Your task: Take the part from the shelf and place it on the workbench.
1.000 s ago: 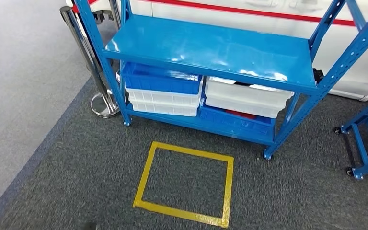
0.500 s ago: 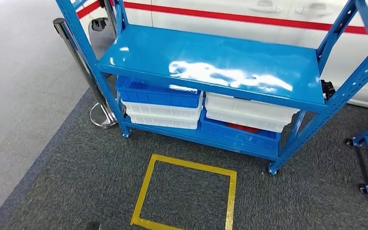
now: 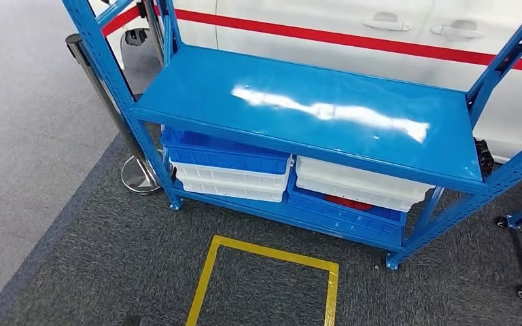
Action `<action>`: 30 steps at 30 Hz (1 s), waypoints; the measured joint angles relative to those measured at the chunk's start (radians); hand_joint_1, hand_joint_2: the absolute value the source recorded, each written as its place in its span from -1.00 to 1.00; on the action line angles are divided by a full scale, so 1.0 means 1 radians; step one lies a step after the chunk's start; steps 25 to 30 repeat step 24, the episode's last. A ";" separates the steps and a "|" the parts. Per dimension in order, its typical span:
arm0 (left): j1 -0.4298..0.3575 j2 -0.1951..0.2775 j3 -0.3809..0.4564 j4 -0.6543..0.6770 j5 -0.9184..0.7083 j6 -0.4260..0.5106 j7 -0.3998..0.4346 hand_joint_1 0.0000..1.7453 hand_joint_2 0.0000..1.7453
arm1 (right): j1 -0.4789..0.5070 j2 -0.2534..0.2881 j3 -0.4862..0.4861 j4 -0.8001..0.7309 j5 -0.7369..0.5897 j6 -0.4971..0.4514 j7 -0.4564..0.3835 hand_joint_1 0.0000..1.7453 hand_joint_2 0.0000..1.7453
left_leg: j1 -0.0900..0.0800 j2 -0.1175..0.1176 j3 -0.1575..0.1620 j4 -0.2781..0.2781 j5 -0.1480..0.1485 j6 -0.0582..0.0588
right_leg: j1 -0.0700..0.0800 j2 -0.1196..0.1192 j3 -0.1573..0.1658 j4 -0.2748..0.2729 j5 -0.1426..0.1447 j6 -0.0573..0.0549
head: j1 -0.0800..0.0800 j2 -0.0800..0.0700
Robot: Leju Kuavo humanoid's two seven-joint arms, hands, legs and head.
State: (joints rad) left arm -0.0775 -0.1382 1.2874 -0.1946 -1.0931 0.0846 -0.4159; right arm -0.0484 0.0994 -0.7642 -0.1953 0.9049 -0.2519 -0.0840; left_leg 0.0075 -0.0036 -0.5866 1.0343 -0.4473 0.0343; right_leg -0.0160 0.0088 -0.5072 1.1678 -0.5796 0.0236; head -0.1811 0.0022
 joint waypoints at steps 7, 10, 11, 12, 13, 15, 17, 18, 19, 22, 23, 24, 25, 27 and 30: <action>0.003 -0.001 0.000 0.000 0.000 0.005 0.009 -1.00 -1.00 | 0.003 -0.001 -0.001 0.000 0.003 0.001 -0.003 -1.00 -1.00 | -0.007 -0.008 0.079 -0.007 -0.062 0.004 | 0.007 -0.002 -0.124 -0.015 0.047 -0.010 | 0.000 0.000; -0.001 -0.005 0.000 0.000 0.001 0.006 0.009 -1.00 -1.00 | 0.003 -0.003 -0.002 0.000 0.003 0.001 -0.003 -1.00 -1.00 | -0.011 -0.009 0.093 -0.005 -0.079 -0.010 | 0.019 -0.002 -0.114 -0.114 0.127 -0.029 | 0.001 0.000; -0.003 -0.005 0.000 0.000 0.001 0.006 0.009 -1.00 -1.00 | 0.002 -0.004 -0.002 0.000 0.004 0.001 -0.004 -1.00 -1.00 | -0.012 -0.010 0.096 -0.004 -0.079 -0.016 | 0.019 -0.002 -0.112 -0.120 0.124 -0.033 | 0.001 0.000; -0.004 -0.004 0.000 0.000 0.001 0.006 0.009 -1.00 -1.00 | 0.002 -0.004 -0.002 0.000 0.004 0.001 -0.004 -1.00 -1.00 | -0.013 -0.009 0.099 -0.002 -0.079 -0.021 | 0.016 -0.002 -0.104 -0.126 0.132 -0.037 | 0.001 0.000; -0.004 -0.004 0.000 0.000 0.001 0.006 0.009 -1.00 -1.00 | 0.003 -0.003 -0.002 0.000 0.004 0.001 -0.004 -1.00 -1.00 | -0.013 -0.008 0.101 0.007 -0.084 -0.026 | 0.013 -0.002 -0.095 -0.134 0.133 -0.041 | 0.001 0.000; -0.005 -0.004 0.000 0.000 0.000 0.006 0.009 -1.00 -1.00 | 0.003 -0.002 -0.002 0.000 0.004 0.002 -0.004 -1.00 -1.00 | -0.010 -0.006 0.074 0.069 -0.123 -0.036 | 0.006 -0.004 -0.077 -0.146 0.133 -0.048 | 0.001 0.000; -0.007 -0.004 0.000 0.000 0.000 0.006 0.009 -1.00 -1.00 | 0.002 -0.002 -0.002 0.000 0.004 0.002 -0.004 -1.00 -1.00 | -0.003 -0.004 0.008 0.188 -0.181 -0.050 | 0.005 -0.005 -0.072 -0.148 0.129 -0.051 | 0.001 0.000; -0.006 -0.004 0.000 0.000 0.000 0.006 0.009 -1.00 -1.00 | 0.001 -0.002 -0.002 0.000 0.004 0.002 -0.004 -1.00 -1.00 | 0.001 -0.004 -0.024 0.238 -0.198 -0.056 | 0.004 -0.005 -0.071 -0.148 0.126 -0.051 | 0.001 0.000; -0.006 -0.004 0.000 0.000 0.000 0.006 0.009 -1.00 -1.00 | 0.001 -0.002 -0.002 0.000 0.004 0.002 -0.004 -1.00 -1.00 | 0.004 -0.004 -0.043 0.258 -0.194 -0.060 | 0.003 -0.004 -0.068 -0.148 0.124 -0.050 | 0.001 0.000; -0.004 -0.003 0.001 0.000 0.000 0.006 0.009 -1.00 -1.00 | 0.001 -0.002 -0.002 0.000 0.004 0.002 -0.004 -1.00 -1.00 | 0.012 -0.003 -0.003 0.113 -0.083 -0.063 | -0.001 -0.003 -0.054 -0.147 0.114 -0.039 | 0.001 0.000; -0.004 -0.003 0.001 0.000 0.000 0.006 0.009 -1.00 -1.00 | 0.001 -0.002 -0.002 0.000 0.004 0.002 -0.004 -1.00 -1.00 | 0.011 -0.002 0.018 0.050 -0.058 -0.061 | -0.002 -0.003 -0.051 -0.145 0.112 -0.034 | 0.001 0.000; -0.005 -0.002 0.001 0.000 0.000 0.006 0.009 -1.00 -1.00 | 0.001 -0.002 -0.002 0.000 0.004 0.002 -0.004 -1.00 -1.00 | 0.011 -0.001 0.031 0.014 -0.043 -0.059 | -0.002 -0.004 -0.049 -0.144 0.110 -0.032 | 0.001 0.000; -0.005 -0.002 0.001 0.000 0.000 0.006 0.009 -1.00 -1.00 | 0.001 -0.002 -0.002 0.000 0.004 0.002 -0.004 -1.00 -1.00 | 0.011 -0.001 0.031 0.014 -0.043 -0.059 | -0.002 -0.004 -0.049 -0.144 0.110 -0.032 | 0.001 0.000; -0.005 -0.002 0.001 0.000 0.000 0.006 0.009 -1.00 -1.00 | 0.001 -0.002 -0.002 0.000 0.004 0.002 -0.004 -1.00 -1.00 | 0.011 -0.001 0.031 0.014 -0.043 -0.059 | -0.002 -0.004 -0.049 -0.144 0.110 -0.032 | 0.001 0.000; -0.005 -0.002 0.001 0.000 0.000 0.006 0.009 -1.00 -1.00 | 0.001 -0.002 -0.002 0.000 0.004 0.002 -0.004 -1.00 -1.00 | 0.011 -0.001 0.031 0.014 -0.043 -0.059 | -0.002 -0.004 -0.049 -0.144 0.110 -0.032 | 0.001 0.000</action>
